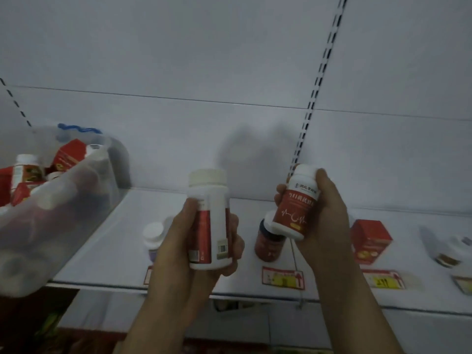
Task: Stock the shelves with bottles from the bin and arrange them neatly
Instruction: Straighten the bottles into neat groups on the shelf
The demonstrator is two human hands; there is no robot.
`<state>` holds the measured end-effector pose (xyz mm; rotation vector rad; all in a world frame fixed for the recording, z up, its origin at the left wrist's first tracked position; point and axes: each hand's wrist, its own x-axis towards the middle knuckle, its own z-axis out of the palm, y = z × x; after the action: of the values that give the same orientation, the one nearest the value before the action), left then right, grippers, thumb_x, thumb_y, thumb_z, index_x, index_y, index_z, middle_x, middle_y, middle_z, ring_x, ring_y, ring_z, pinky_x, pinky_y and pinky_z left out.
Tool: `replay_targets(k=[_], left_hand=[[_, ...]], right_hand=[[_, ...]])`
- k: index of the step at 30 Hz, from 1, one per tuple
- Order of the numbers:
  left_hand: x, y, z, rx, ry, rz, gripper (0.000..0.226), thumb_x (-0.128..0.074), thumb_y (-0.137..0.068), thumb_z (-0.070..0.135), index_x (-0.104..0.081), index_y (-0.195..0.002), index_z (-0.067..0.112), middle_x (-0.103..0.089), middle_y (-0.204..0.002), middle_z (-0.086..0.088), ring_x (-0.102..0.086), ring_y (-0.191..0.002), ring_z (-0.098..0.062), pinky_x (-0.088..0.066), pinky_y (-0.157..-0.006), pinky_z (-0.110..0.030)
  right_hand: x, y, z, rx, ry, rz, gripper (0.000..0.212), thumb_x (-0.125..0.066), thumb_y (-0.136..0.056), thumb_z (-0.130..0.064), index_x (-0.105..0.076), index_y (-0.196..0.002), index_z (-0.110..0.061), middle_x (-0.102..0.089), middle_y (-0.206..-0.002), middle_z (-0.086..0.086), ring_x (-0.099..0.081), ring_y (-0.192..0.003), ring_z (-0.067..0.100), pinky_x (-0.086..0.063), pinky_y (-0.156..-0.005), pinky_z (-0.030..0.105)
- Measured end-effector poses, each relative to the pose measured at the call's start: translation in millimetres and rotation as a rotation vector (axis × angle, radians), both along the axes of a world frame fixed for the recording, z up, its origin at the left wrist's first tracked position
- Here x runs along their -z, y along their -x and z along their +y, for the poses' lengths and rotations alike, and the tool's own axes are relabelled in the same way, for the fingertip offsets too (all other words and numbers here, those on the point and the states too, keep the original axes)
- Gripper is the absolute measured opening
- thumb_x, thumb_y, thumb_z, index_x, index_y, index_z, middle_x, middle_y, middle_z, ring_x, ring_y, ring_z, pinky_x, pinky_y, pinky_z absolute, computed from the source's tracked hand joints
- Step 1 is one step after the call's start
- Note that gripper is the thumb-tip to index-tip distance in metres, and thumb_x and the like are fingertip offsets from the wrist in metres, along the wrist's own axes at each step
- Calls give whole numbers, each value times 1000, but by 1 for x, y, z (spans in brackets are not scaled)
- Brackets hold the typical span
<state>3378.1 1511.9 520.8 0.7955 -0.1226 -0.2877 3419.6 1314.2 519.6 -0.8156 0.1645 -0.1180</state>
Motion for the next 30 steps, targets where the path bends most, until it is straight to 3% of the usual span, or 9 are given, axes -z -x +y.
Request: replay_targets(k=[7,9,11,15,19,23,30], left_hand=[[-14,-7,-55,303,82,-66,57,-45,-89,56,-73,-105,9,-58,-80,-13,-52,-52,-21,-35,-44,-25],[-11,-13,-73,402,128,-76,60,-41,-90,56,-71,-107,8,-56,-80,-13,-49,-50,-21,-27,-45,-26],[-3,-16,-92,521,184,-77,60,-47,-88,57,-68,-111,6,-58,-82,-13,-50,-52,-21,-29,-45,-26],[6,-8,-142,687,252,15,60,-49,-87,55,-60,-119,5,-59,-80,-12,-50,-51,-20,-40,-41,-23],[9,3,-200,836,278,27,60,-42,-91,57,-57,-120,7,-57,-82,-11,-49,-53,-20,-35,-42,-22],[15,11,-263,968,386,32,58,-45,-96,53,-53,-127,4,-59,-91,-15,-56,-63,-23,-43,-47,-26],[26,44,-400,947,329,16,59,-51,-91,53,-56,-122,3,-59,-88,-12,-55,-60,-21,-45,-45,-24]], right_hand=[[-5,43,-53,376,167,65,60,-65,-78,-56,-69,-123,-17,-75,-90,11,-72,-78,22,-58,-68,37],[-5,59,-68,485,184,86,62,-68,-75,-56,-69,-121,-14,-73,-92,15,-70,-81,27,-60,-77,46],[-2,76,-84,604,177,131,63,-71,-73,-55,-68,-116,-10,-71,-93,17,-70,-83,31,-60,-81,53],[3,116,-121,801,203,225,55,-71,-75,-52,-69,-109,-9,-73,-93,18,-71,-78,26,-59,-67,38],[7,155,-167,930,235,300,43,-67,-86,-50,-69,-106,-13,-76,-86,16,-71,-74,27,-58,-69,39],[17,178,-227,1033,237,322,47,-67,-89,-49,-67,-115,-10,-76,-92,15,-74,-75,26,-60,-65,38],[39,203,-362,990,160,294,40,-61,-96,-46,-65,-118,-13,-76,-102,17,-74,-81,27,-61,-72,41]])
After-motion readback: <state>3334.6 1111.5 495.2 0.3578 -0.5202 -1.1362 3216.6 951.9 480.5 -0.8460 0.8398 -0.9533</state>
